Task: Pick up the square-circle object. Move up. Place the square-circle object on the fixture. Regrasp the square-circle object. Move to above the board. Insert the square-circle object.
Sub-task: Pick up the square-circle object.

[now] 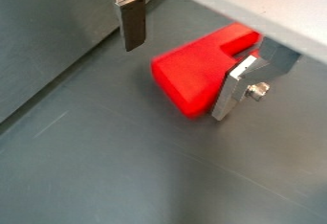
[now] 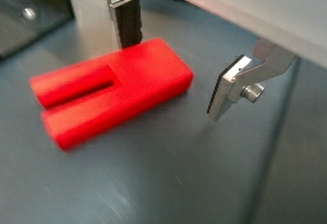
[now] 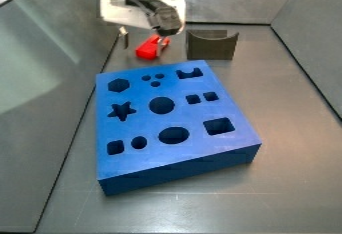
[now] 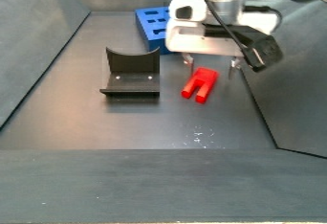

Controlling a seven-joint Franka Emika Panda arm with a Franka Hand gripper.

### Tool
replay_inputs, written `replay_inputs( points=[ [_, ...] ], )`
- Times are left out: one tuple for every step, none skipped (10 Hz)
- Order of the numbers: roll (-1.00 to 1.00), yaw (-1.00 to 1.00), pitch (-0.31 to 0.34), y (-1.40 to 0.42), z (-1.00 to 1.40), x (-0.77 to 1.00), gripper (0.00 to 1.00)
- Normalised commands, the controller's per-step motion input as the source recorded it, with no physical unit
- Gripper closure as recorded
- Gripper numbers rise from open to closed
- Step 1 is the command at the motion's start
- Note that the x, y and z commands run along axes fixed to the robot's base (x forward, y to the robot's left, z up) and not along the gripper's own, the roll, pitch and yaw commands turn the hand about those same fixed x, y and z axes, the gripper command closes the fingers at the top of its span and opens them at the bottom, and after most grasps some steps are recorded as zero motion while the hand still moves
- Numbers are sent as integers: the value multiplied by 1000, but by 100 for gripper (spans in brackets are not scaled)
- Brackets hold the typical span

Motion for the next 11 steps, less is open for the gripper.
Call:
replay_inputs(
  points=[
    [-77, 0, -69, 0, -60, -57, 0],
    [-124, -43, -91, 0, -91, 9, 0],
    [-206, -297, -116, 20, -131, 23, 0],
    [-247, -531, -80, 63, -154, 109, 0],
    [-223, -583, -51, 63, -137, 0, 0],
    [-204, -551, -39, 51, -94, 0, 0],
    [-183, -454, -27, 69, -17, 0, 0],
    [-149, -260, -27, 97, 0, 0, 0],
    [-143, -257, -47, 103, 123, 0, 0],
    [-160, -386, -79, 223, 357, 0, 0],
    [-147, -260, -83, 229, 246, 0, 0]
  ],
)
